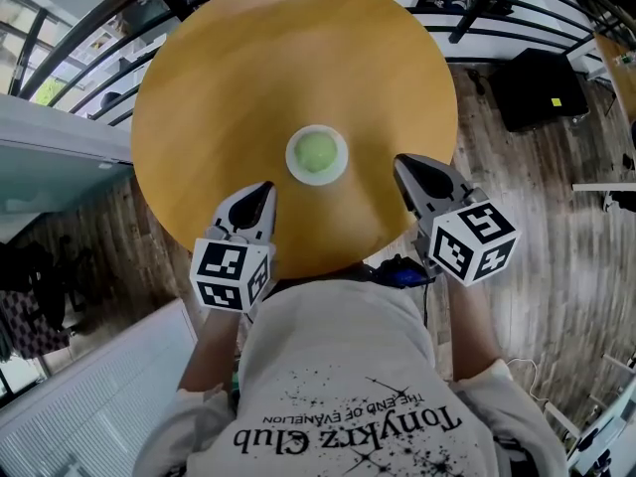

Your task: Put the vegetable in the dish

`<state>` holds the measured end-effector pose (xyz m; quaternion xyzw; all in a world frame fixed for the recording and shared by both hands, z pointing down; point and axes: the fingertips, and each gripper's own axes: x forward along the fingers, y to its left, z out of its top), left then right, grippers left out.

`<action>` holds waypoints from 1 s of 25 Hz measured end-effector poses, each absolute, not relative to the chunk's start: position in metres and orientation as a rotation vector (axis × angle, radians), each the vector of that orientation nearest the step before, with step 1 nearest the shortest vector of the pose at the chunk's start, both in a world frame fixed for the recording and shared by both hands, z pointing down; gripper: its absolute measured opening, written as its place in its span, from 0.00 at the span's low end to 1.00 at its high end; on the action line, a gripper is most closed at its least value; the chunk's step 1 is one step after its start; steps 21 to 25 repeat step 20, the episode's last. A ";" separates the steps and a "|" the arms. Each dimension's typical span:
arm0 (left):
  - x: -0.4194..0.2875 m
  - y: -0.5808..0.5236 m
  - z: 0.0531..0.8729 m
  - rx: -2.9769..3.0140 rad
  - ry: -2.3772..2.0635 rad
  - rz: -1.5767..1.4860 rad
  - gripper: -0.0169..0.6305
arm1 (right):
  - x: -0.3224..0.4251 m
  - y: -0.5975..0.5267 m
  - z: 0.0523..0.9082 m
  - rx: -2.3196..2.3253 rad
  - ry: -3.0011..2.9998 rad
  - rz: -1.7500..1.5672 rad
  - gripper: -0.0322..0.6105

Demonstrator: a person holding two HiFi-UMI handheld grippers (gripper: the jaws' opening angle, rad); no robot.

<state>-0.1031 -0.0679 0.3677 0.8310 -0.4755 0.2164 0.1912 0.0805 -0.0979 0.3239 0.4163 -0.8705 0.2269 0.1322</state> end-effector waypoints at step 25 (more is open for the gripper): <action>-0.105 -0.058 0.373 2.325 -1.347 0.623 0.06 | 0.087 -0.085 0.331 1.199 -2.540 0.670 0.08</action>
